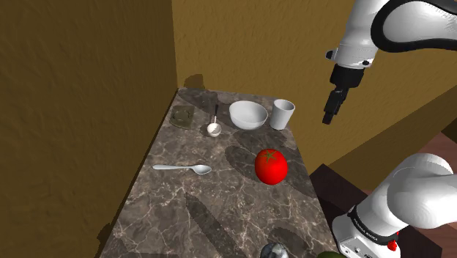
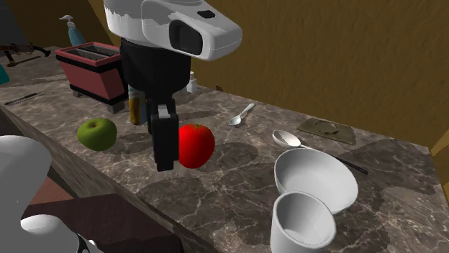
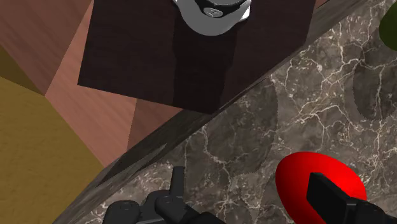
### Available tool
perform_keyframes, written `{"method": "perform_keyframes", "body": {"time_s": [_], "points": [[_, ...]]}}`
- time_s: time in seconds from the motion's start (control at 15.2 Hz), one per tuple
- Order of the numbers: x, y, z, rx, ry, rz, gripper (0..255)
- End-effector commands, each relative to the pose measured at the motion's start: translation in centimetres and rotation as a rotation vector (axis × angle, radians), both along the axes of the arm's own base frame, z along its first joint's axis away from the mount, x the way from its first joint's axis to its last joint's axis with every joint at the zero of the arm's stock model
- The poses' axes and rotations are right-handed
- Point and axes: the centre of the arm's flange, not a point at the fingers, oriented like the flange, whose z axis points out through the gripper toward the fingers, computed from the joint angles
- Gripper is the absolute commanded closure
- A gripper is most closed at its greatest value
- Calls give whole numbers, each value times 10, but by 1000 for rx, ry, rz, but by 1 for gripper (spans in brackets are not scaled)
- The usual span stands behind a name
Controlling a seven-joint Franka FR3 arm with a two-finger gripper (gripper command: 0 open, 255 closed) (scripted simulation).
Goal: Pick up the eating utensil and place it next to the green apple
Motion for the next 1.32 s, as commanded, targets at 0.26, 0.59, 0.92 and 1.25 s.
{"method": "perform_keyframes", "body": {"time_s": [0.26, 0.59, 0.92, 1.25], "points": [[26, 33, -25, 20, -33, 48, 0], [58, 76, -53, 45, -74, 107, 0], [88, 121, -79, 69, -115, 167, 0], [117, 170, -103, 94, -157, 226, 0]]}}
